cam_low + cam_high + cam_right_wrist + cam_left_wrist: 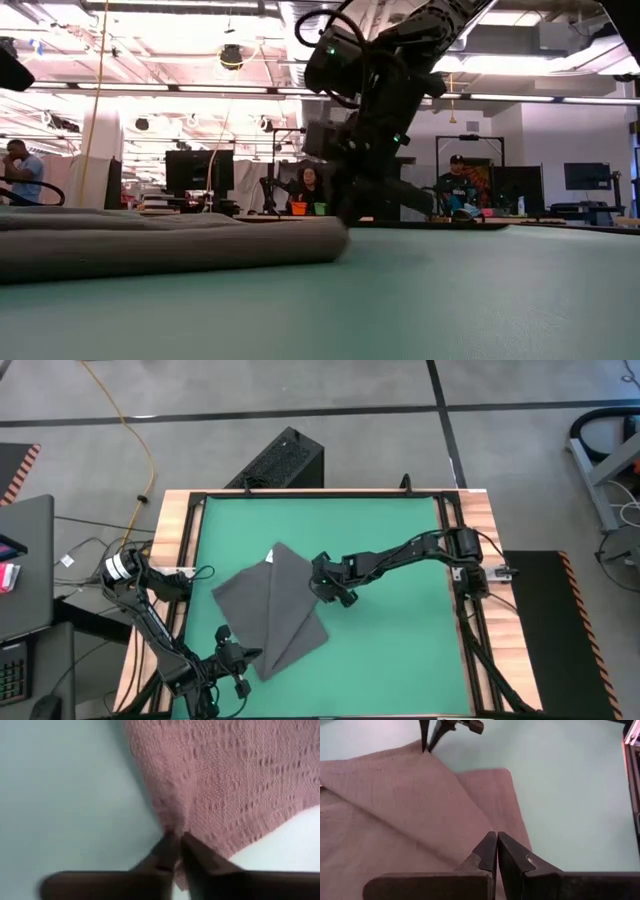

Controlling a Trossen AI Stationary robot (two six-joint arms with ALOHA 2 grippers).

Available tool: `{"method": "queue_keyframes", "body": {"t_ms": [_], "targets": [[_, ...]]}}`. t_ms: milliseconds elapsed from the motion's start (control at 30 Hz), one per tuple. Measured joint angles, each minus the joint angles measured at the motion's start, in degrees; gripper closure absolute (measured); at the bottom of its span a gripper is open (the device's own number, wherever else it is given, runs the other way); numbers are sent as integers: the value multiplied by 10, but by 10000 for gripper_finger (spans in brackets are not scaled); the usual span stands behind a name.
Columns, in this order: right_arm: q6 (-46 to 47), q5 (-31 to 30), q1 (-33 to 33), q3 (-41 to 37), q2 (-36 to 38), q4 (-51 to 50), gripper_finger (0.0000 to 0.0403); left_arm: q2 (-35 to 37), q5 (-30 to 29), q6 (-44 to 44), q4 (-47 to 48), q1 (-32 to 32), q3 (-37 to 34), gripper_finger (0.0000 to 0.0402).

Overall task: Roll towel
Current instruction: Roll the gray towel

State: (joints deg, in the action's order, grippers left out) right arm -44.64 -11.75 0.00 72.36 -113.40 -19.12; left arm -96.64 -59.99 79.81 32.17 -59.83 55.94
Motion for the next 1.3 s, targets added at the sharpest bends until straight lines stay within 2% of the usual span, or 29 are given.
{"method": "queue_keyframes", "body": {"t_ms": [33,100,367,600,700,800,967,1133,1300], "targets": [[-2,-9,3,0,0,0,374,0,0,0,0,0,0,400],[-5,-27,10,2,0,-2,388,0,2,0,0,0,0,400],[-8,-41,41,57,1,15,396,0,1,0,-1,3,0,400],[-27,-30,38,114,1,67,396,0,14,0,-2,6,0,400],[-26,-1,28,136,-4,92,396,0,24,0,-9,6,0,400],[-20,28,19,166,-28,93,396,0,28,-1,-23,6,0,400],[-36,42,20,244,-98,84,397,0,29,-1,-34,3,0,400],[-55,44,33,345,-158,50,398,0,28,-1,-34,-11,7,400],[-79,45,32,415,-199,28,397,0,32,-3,-29,-29,28,400]]}}
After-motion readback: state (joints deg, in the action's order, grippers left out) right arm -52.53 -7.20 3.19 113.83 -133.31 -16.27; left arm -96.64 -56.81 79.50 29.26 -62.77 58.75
